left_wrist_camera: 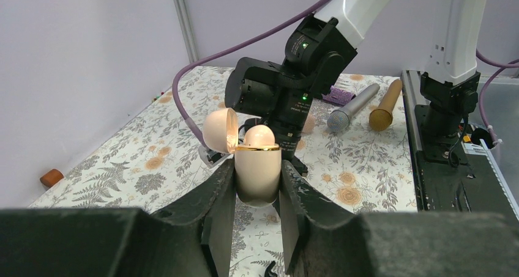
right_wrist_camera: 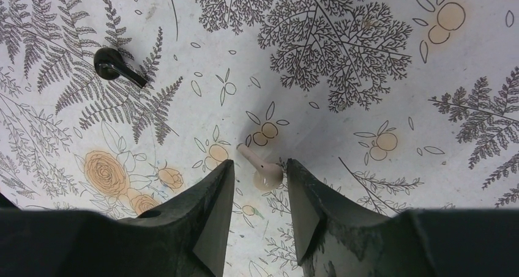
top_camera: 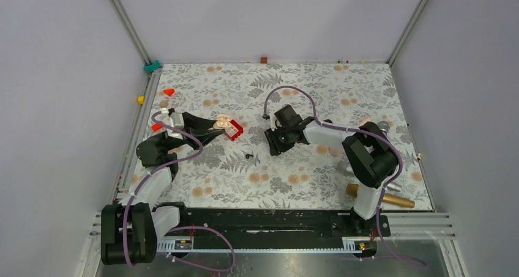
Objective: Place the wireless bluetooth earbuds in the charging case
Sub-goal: Pick up the earbud from the center of the board.
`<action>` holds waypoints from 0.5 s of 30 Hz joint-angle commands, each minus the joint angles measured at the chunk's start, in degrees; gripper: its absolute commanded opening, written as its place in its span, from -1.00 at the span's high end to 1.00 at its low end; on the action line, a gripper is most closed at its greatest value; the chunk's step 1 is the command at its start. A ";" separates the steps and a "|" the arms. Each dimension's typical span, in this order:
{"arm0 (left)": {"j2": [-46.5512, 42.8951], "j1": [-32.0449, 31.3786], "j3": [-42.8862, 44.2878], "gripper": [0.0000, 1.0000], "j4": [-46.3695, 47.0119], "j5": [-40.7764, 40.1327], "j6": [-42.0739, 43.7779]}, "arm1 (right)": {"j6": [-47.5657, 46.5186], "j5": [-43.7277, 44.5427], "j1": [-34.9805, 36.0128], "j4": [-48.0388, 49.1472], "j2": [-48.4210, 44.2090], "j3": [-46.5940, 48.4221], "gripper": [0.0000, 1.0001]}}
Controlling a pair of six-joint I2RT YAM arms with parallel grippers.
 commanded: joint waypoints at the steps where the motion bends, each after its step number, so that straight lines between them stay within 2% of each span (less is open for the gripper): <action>1: -0.98 0.40 0.37 1.00 3.03 -0.44 0.86 | -2.10 2.91 -0.86 -5.86 0.44 -1.86 0.11; 10: -0.92 0.40 0.32 1.00 3.02 -0.43 0.90 | -2.69 2.44 -1.15 -6.50 0.43 -2.45 0.26; 15: -0.88 0.53 0.20 1.00 2.95 -0.37 1.16 | -2.14 1.40 -1.92 -6.81 1.03 -2.52 0.27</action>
